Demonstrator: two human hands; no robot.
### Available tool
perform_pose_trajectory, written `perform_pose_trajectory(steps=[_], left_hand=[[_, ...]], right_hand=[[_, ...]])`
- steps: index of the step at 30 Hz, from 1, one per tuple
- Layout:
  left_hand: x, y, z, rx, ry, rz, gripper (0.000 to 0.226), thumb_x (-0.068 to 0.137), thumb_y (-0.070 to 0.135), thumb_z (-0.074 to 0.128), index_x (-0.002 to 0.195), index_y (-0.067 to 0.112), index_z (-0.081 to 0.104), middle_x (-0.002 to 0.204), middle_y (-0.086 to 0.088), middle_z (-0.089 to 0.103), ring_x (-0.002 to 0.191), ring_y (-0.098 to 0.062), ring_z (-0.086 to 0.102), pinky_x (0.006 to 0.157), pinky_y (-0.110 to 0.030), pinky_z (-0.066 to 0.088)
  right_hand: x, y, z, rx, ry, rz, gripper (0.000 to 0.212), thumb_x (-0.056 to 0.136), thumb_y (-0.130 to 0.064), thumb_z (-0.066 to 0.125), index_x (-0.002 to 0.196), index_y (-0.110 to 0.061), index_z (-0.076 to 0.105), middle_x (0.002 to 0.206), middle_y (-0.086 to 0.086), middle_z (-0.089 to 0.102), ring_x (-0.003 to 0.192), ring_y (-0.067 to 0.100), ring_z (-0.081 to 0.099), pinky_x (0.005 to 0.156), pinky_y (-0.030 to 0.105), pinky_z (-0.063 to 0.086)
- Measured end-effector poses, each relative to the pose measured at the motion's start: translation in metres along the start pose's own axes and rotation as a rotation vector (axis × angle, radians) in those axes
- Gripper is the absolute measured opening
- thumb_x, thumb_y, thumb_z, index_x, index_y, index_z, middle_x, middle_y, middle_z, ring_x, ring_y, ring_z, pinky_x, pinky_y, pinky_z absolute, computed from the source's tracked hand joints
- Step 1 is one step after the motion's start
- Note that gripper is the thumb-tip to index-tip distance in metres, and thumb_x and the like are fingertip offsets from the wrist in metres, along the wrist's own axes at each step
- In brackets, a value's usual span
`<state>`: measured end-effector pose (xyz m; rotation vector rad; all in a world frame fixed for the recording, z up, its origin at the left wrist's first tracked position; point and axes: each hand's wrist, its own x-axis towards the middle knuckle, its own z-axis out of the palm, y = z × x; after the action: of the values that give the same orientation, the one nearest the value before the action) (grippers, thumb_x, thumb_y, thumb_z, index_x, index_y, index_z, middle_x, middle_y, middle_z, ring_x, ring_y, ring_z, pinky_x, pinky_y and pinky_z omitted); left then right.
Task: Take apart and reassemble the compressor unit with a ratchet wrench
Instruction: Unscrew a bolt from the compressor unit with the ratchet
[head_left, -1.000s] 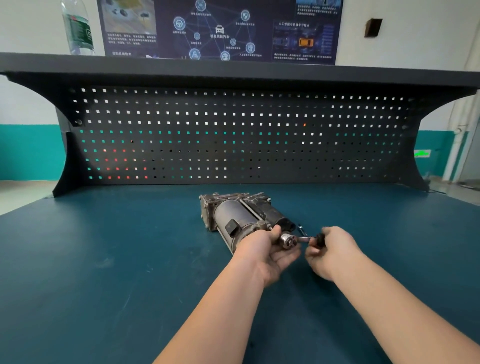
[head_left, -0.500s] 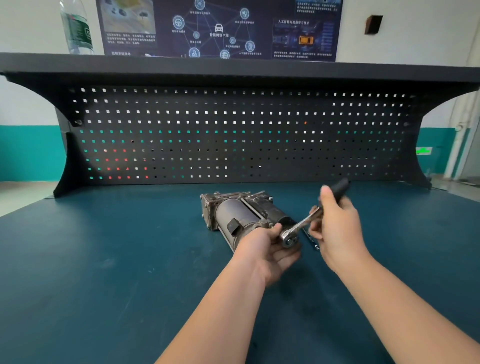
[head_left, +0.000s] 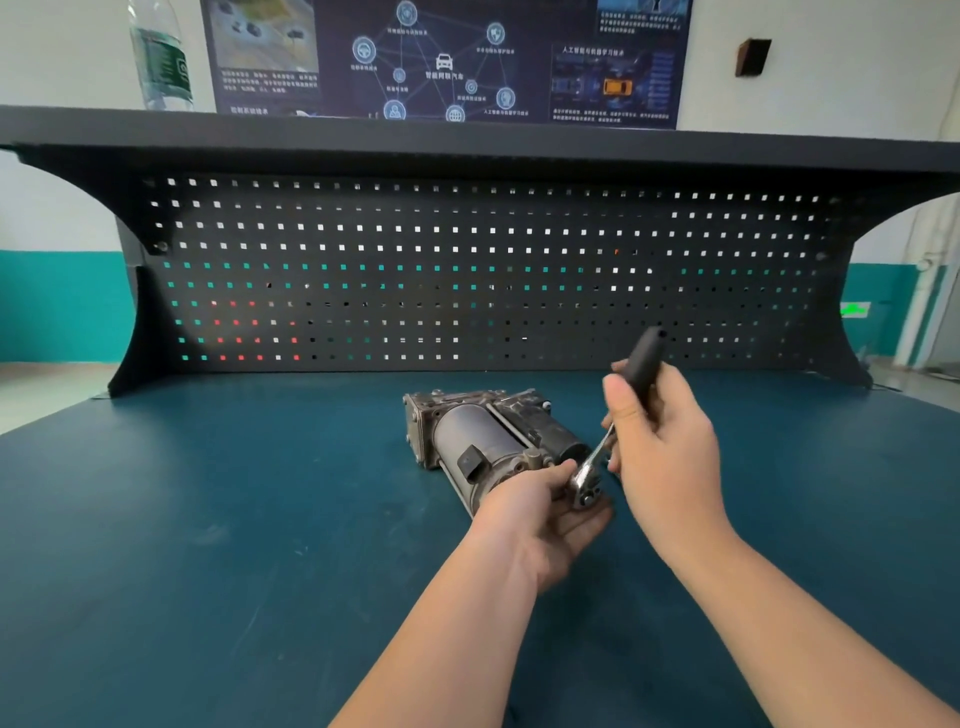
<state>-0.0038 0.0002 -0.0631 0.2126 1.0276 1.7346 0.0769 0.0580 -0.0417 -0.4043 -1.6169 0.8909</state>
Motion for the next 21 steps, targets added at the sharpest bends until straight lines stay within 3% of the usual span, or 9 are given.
perform_pose_trajectory(steps=[2,4,8,12,16,18,21], left_hand=[[0.000,-0.002,0.001,-0.054,-0.026,0.008,0.015,0.092,0.008,0.055,0.101,-0.003,0.061,0.071,-0.017,0.069,0.057,-0.025,0.068,0.052,-0.035,0.058],[-0.001,-0.006,0.004,-0.081,-0.066,0.013,0.012,0.094,0.009,0.052,0.093,0.001,0.061,0.062,-0.014,0.068,0.052,-0.023,0.068,0.047,-0.033,0.057],[0.004,-0.012,0.009,-0.085,-0.107,0.021,0.014,0.095,0.013,0.052,0.097,0.004,0.062,0.079,-0.014,0.070,0.062,-0.023,0.070,0.050,-0.030,0.057],[0.006,-0.013,0.011,-0.104,-0.092,0.018,0.016,0.094,0.013,0.054,0.091,0.000,0.062,0.069,-0.015,0.071,0.057,-0.023,0.070,0.048,-0.031,0.057],[0.004,-0.012,0.010,-0.105,-0.056,-0.016,0.018,0.087,0.013,0.064,0.094,-0.003,0.062,0.074,-0.018,0.071,0.060,-0.025,0.071,0.045,-0.028,0.055],[0.005,-0.010,0.009,-0.094,-0.048,-0.024,0.019,0.085,0.011,0.066,0.095,-0.005,0.062,0.081,-0.020,0.070,0.068,-0.027,0.070,0.049,-0.031,0.058],[0.006,-0.010,0.008,-0.048,-0.032,-0.008,0.015,0.086,0.009,0.064,0.093,-0.004,0.062,0.082,-0.018,0.067,0.073,-0.027,0.066,0.055,-0.033,0.058]], right_hand=[[-0.001,-0.002,0.001,-0.043,-0.090,-0.075,0.009,0.091,-0.031,0.057,0.096,-0.038,0.057,0.069,-0.015,0.062,0.059,0.002,0.053,0.063,0.022,0.046],[0.001,0.000,0.000,-0.099,-0.167,-0.146,0.021,0.091,-0.028,0.060,0.110,-0.034,0.060,0.076,-0.015,0.064,0.068,0.001,0.054,0.067,0.013,0.043],[0.007,0.006,-0.006,-0.186,-0.229,-0.204,0.032,0.091,-0.026,0.061,0.122,-0.029,0.058,0.078,-0.018,0.062,0.071,0.001,0.053,0.066,0.009,0.041],[0.012,0.012,-0.010,-0.163,-0.169,-0.143,0.022,0.091,-0.034,0.058,0.113,-0.031,0.058,0.083,-0.024,0.063,0.077,0.000,0.058,0.070,0.012,0.044],[0.009,0.016,-0.009,-0.089,-0.042,-0.084,0.009,0.091,-0.036,0.059,0.096,-0.035,0.052,0.078,-0.021,0.065,0.071,0.001,0.061,0.068,0.024,0.049],[0.008,0.016,-0.010,-0.059,0.004,-0.038,0.009,0.091,-0.040,0.056,0.092,-0.032,0.052,0.073,-0.013,0.065,0.060,0.004,0.059,0.062,0.027,0.049],[0.015,0.020,-0.010,-0.022,0.106,0.119,0.016,0.094,-0.039,0.051,0.084,-0.026,0.049,0.064,-0.005,0.060,0.044,0.003,0.052,0.047,0.019,0.044]])
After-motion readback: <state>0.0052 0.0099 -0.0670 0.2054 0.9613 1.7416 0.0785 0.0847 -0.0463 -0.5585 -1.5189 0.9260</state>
